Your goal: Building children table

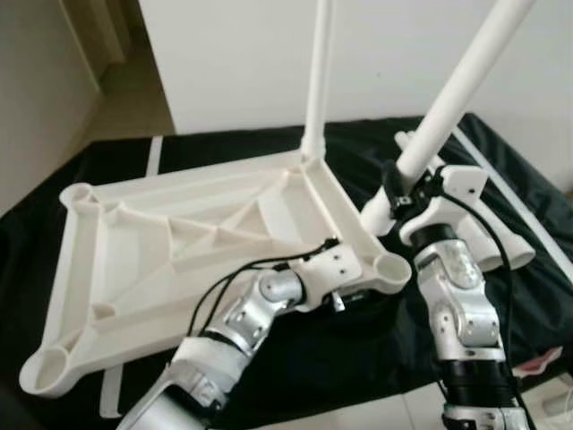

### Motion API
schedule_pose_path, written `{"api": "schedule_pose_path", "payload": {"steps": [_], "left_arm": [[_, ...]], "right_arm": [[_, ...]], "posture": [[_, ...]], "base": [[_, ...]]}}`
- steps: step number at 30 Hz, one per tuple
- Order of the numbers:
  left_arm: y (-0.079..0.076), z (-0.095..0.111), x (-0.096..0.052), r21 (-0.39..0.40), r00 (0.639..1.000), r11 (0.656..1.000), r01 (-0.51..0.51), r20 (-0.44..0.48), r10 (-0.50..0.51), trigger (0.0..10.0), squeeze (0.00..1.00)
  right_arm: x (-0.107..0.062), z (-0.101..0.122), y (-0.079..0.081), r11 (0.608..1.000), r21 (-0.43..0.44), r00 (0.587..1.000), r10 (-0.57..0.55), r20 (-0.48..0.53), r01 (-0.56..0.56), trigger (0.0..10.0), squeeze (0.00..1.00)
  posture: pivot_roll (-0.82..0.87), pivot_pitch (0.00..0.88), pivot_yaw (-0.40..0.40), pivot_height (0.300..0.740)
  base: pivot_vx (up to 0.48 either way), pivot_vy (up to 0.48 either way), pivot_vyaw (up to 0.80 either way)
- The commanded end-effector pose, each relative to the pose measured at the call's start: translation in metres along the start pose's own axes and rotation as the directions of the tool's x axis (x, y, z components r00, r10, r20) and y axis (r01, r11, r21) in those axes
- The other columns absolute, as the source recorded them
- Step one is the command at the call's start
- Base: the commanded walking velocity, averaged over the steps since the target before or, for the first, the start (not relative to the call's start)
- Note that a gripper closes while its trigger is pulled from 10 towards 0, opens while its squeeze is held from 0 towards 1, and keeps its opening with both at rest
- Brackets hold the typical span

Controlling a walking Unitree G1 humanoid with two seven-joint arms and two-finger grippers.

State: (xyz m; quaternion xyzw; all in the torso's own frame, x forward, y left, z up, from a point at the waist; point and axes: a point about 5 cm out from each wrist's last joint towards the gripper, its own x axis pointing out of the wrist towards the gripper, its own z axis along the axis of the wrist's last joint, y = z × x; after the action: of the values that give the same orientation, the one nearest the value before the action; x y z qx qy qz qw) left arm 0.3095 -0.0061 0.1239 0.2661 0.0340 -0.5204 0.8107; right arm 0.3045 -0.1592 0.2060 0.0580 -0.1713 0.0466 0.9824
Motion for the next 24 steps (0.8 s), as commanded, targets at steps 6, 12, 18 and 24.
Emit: {"api": "schedule_pose_path", "payload": {"steps": [6, 12, 18, 24], "left_arm": [[0.045, -0.006, -0.009, 0.029, 0.87, 0.872, -0.489, -0.058, 0.49, 10.0, 0.0], [0.047, 0.01, -0.009, -0.021, 0.889, 0.89, -0.455, 0.036, 0.456, 10.0, 0.0], [0.02, 0.022, -0.013, -0.143, 0.944, 0.962, -0.232, 0.205, 0.259, 10.0, 0.0], [0.006, 0.017, -0.025, -0.162, 0.954, 0.981, -0.111, 0.26, 0.151, 10.0, 0.0]], "right_arm": [[0.0, 0.001, 0.002, 1.0, 0.002, 1.0, 0.004, 0.002, -0.004, 10.0, 0.0], [-0.003, -0.001, 0.001, 1.0, -0.009, 1.0, -0.012, -0.005, 0.012, 10.0, 0.0], [-0.008, -0.003, -0.003, 0.999, -0.009, 0.999, -0.046, -0.011, 0.046, 10.0, 0.0], [-0.018, -0.008, -0.005, 0.999, -0.013, 0.998, -0.033, -0.047, 0.033, 10.0, 0.0]], "posture": [[-0.05, 0.0, -0.017, 0.74], [-0.05, 0.0, -0.011, 0.74], [-0.05, 0.0, -0.009, 0.74], [-0.04, 0.0, -0.012, 0.74]], "base": [[0.0, 0.0, 0.0], [0.0, 0.0, 0.0], [0.0, 0.0, 0.0], [0.0, 0.0, 0.0]]}}
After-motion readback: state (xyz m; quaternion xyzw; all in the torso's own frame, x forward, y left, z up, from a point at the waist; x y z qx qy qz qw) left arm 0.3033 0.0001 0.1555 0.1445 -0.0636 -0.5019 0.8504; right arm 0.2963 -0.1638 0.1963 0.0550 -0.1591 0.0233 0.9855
